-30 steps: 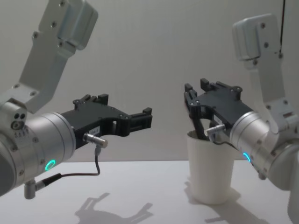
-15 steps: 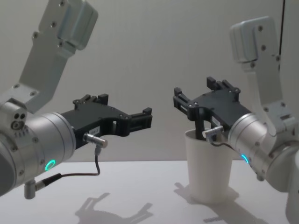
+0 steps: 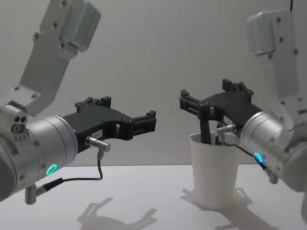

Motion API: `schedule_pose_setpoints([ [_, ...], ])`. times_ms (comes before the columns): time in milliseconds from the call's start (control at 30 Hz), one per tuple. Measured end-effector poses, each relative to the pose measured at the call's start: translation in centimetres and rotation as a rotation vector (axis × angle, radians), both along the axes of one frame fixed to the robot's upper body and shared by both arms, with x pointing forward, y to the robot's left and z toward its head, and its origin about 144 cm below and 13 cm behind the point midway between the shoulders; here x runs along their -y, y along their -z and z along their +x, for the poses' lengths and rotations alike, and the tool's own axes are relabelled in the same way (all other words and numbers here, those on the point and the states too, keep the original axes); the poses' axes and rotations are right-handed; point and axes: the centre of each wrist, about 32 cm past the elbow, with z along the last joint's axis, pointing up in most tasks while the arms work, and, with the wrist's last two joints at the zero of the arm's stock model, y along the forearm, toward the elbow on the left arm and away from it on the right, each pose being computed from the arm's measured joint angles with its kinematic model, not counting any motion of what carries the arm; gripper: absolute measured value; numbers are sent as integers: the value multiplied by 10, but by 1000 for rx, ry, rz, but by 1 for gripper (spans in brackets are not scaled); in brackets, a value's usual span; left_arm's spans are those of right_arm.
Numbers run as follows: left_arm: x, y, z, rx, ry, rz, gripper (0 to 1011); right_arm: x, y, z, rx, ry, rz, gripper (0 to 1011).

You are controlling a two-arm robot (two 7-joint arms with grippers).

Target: Place the pen into the pen holder.

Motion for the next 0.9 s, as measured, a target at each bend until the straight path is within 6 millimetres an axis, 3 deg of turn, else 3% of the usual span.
schedule_pose_setpoints([
  [667, 0, 0, 0, 0, 0, 0, 1001, 30, -27, -42, -134, 29, 109, 1001],
  [900, 0, 0, 0, 0, 0, 0, 1001, 33, -26, -43, -138, 29, 109, 1002],
])
